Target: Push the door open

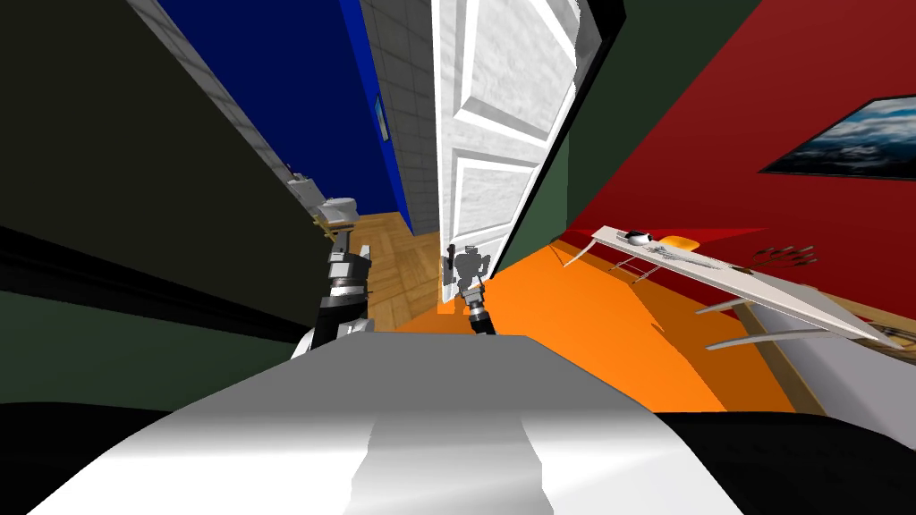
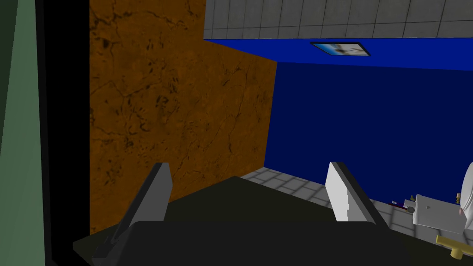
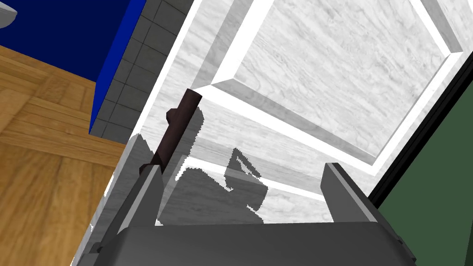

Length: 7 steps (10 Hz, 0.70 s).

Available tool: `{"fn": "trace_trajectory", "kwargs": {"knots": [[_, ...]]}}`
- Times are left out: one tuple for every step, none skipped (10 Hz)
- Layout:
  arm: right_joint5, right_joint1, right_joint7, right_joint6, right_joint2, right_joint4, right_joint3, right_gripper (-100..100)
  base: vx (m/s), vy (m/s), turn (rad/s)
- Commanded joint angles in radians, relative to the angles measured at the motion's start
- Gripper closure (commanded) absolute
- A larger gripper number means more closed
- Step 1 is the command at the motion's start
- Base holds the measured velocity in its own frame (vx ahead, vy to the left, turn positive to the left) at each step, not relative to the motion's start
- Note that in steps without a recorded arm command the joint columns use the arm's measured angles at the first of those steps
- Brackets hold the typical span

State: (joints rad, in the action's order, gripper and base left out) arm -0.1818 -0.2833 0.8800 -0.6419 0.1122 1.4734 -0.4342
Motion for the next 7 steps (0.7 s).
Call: {"fn": "trace_trajectory", "kwargs": {"knots": [[-0.002, 0.012, 0.037, -0.008, -0.005, -0.039, -0.025, -100, 0.088, -0.043, 0.009], [-0.002, 0.012, 0.037, -0.008, -0.005, -0.039, -0.025, -100, 0.061, -0.019, 0.004], [-0.004, 0.019, 0.061, -0.013, -0.005, -0.061, -0.039, -100, 0.060, -0.012, 0.002], [-0.006, 0.027, 0.085, -0.018, -0.005, -0.082, -0.052, -100, 0.077, -0.033, 0.007], [-0.008, 0.034, 0.107, -0.022, -0.004, -0.102, -0.065, -100, 0.089, -0.058, 0.010], [-0.010, 0.041, 0.129, -0.026, -0.004, -0.122, -0.077, -100, 0.094, -0.057, 0.009], [-0.013, 0.048, 0.151, -0.030, -0.004, -0.142, -0.090, -100, 0.106, -0.049, 0.008]]}}
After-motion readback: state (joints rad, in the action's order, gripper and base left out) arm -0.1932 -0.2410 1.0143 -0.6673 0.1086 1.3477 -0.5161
